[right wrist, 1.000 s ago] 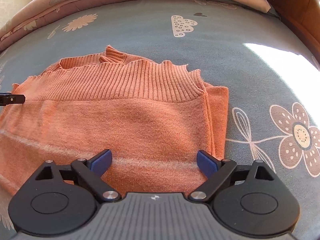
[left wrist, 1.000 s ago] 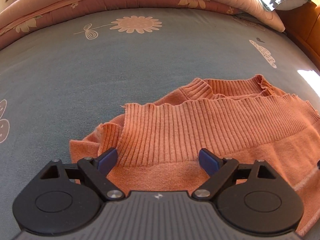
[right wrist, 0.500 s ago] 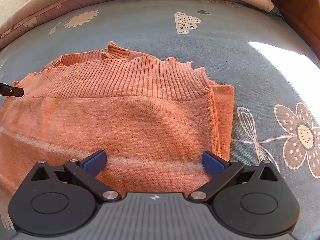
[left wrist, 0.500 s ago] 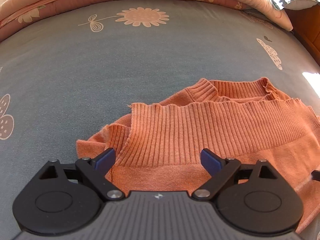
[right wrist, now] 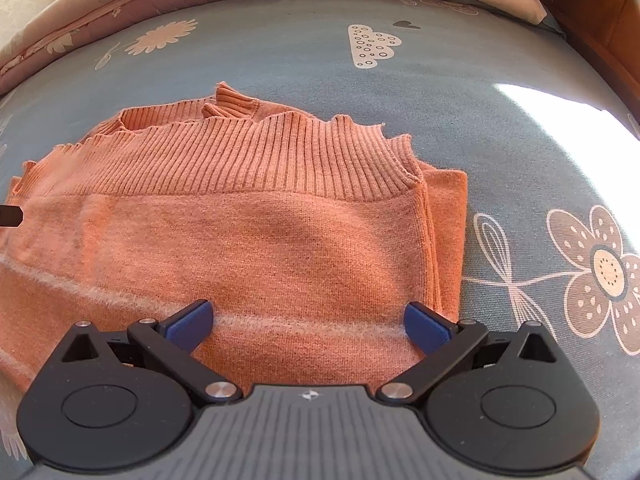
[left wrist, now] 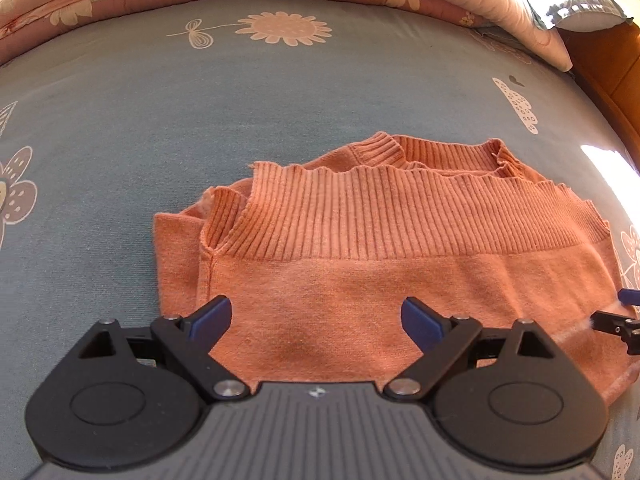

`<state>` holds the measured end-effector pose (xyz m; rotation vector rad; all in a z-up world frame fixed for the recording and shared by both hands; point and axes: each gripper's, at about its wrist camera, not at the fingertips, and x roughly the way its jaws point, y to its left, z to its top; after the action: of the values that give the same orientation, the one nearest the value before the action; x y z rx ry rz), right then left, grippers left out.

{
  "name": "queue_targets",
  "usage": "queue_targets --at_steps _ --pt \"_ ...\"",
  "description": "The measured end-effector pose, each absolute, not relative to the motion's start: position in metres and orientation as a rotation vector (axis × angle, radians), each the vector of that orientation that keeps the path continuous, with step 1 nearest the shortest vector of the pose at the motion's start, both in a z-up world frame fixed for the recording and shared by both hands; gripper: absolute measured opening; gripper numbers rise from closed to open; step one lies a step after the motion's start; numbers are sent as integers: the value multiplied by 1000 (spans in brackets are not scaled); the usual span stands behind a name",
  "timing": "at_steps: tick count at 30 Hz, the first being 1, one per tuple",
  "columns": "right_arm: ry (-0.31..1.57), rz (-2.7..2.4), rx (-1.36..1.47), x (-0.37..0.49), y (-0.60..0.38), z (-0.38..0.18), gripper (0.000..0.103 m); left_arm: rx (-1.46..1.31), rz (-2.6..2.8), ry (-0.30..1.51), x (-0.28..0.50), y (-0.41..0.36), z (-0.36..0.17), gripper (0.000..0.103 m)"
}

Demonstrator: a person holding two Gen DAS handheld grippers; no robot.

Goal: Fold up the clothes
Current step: 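Lower both open grippers onto the side edge of the folded sweater, then close the left gripper on the sweater side edge while the right gripper approaches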

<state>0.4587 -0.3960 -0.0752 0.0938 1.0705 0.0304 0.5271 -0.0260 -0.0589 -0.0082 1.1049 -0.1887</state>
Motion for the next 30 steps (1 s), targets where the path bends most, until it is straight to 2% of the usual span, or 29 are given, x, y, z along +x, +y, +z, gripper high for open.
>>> queue_targets --at_steps 7,17,19,30 --pt "1034 90 133 444 -386 -55 103 -142 -132 1143 523 30 -66 92" --pt "1027 149 123 439 -367 -42 103 -473 -321 1207 559 68 -98 92" --pt "1025 148 127 441 -366 -41 103 -540 -359 1216 566 76 -104 96" --pt "1007 153 140 449 -356 -35 103 -956 -547 1237 594 103 -141 97"
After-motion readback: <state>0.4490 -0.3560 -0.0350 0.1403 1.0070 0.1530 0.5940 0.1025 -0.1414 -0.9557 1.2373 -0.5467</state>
